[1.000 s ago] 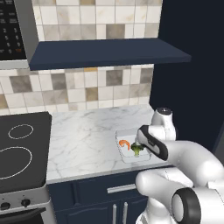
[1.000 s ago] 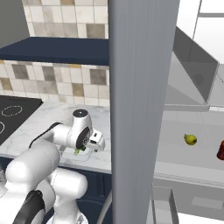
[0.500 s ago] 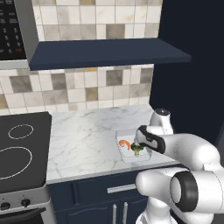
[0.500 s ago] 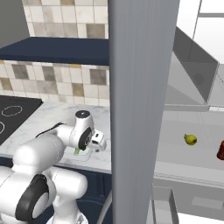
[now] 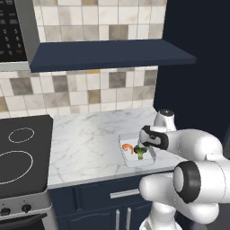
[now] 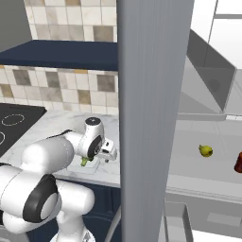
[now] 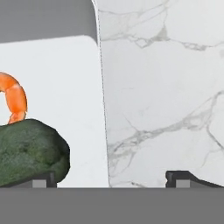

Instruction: Place the tupperware on the second highest shelf of the fridge. Make space for the tupperware among the existing items by rearranging them on the shelves if needed. Close the fridge door when finished.

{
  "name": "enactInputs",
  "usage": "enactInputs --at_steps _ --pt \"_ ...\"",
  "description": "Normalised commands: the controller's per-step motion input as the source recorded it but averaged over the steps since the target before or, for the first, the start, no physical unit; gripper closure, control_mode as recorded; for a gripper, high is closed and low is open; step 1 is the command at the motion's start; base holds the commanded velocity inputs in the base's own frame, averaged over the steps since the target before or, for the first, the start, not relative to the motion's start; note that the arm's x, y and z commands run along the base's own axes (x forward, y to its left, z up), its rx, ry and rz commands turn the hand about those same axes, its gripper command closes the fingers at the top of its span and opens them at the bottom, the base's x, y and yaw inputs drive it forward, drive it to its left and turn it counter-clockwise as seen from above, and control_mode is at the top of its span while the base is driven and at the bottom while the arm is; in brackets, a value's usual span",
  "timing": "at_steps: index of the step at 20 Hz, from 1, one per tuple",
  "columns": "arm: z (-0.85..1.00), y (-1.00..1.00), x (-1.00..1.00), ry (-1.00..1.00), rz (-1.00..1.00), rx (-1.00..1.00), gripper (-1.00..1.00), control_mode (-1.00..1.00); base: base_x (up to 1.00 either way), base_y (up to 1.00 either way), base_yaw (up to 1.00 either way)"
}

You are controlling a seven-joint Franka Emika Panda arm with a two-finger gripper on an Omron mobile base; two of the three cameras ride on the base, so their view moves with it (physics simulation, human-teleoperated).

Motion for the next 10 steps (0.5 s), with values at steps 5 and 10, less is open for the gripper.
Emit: enactInputs --at_steps 5,10 --pt "-0.29 0.00 0.00 0.00 0.00 0.00 1.00 -1.00 0.00 0.00 0.00" --pt "-0.04 0.00 0.00 -0.01 0.00 0.00 1.00 -1.00 0.00 0.00 0.00"
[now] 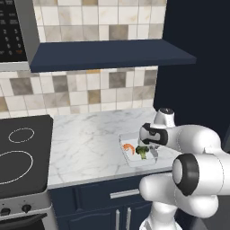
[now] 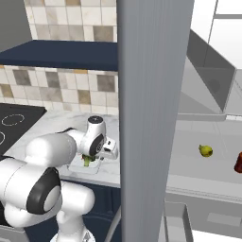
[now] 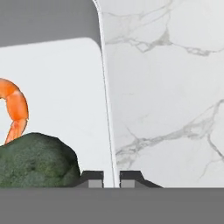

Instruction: Place the tupperware on the second highest shelf of the fridge. Make space for the tupperware among the existing items by rearranging them on the shelves if needed. Close the fridge door when finished.

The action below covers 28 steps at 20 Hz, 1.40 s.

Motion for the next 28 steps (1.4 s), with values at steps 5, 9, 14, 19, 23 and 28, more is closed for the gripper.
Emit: enactInputs --at_steps 5,9,14,19,23,28 --pt "-0.26 0.01 -0.09 0.00 0.00 0.00 1.00 -1.00 0.00 0.00 0.00" --pt "0.00 0.05 -0.29 0.00 0.00 0.00 1.00 -1.00 0.00 0.00 0.00" --pt "0.06 0.18 -0.43 -0.03 0.00 0.00 1.00 -1.00 0.00 0.00 0.00" --pt "0.45 0.19 -0.39 -0.10 0.00 0.00 1.00 -1.00 0.00 0.00 0.00" --pt "0.92 0.05 -0.39 -0.11 0.00 0.00 1.00 -1.00 0.00 0.00 0.00" --pt "0.99 0.03 -0.43 -0.09 -0.04 0.00 1.00 -1.00 0.00 0.00 0.00"
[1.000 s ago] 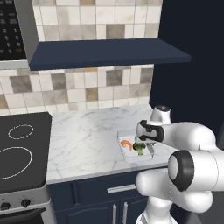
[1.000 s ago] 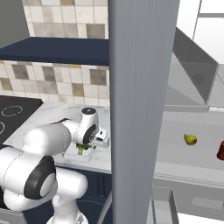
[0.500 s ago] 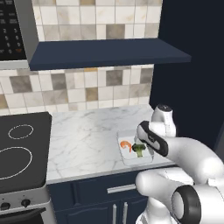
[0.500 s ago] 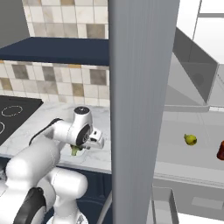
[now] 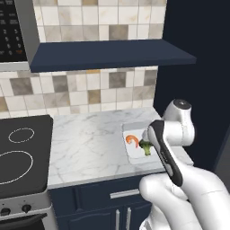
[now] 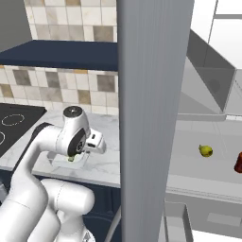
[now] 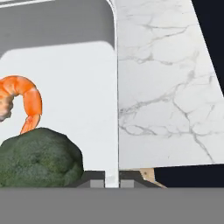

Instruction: Place the tupperware on the second highest shelf of the fridge. Make space for the tupperware among the existing items by rearranging them on the shelves if needed. Close the fridge door when finished.

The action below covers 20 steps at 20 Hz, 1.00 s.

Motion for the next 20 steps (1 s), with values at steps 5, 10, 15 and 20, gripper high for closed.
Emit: enactInputs --at_steps 5,10,15,20 --pt "0.92 0.30 -0.47 -0.07 -0.15 0.00 1.00 -1.00 0.00 0.00 0.00" --pt "0.74 0.28 -0.56 -0.03 -0.18 0.02 1.00 -1.00 0.00 0.00 0.00" --pt "0.78 0.04 -0.63 0.00 -0.14 0.11 1.00 -1.00 0.00 0.00 0.00" --pt "0.78 0.00 -0.49 -0.01 -0.15 0.16 1.00 -1.00 0.00 0.00 0.00"
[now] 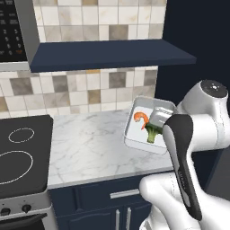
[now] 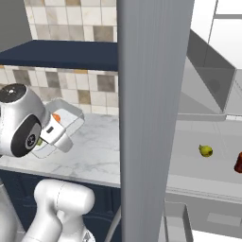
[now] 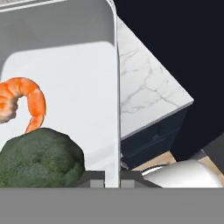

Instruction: Place the tupperware on the second highest shelf of the fridge. Make space for the tupperware among the existing items by rearranging them on the shelves if needed. Close the fridge door when finished.

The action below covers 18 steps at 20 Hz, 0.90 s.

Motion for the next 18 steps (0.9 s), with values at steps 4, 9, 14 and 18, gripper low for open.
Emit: enactInputs --at_steps 4,9,14,18 --pt "0.16 -0.08 0.00 -0.03 -0.05 0.01 1.00 -1.00 0.00 0.00 0.00" --pt "0.19 -0.19 -0.18 0.00 -0.01 0.00 1.00 -1.00 0.00 0.00 0.00" --pt "0.22 -0.04 -0.20 -0.03 0.00 0.00 1.00 -1.00 0.00 0.00 0.00" --pt "0.29 0.12 -0.22 -0.01 0.03 -0.05 1.00 -1.00 0.00 0.00 0.00"
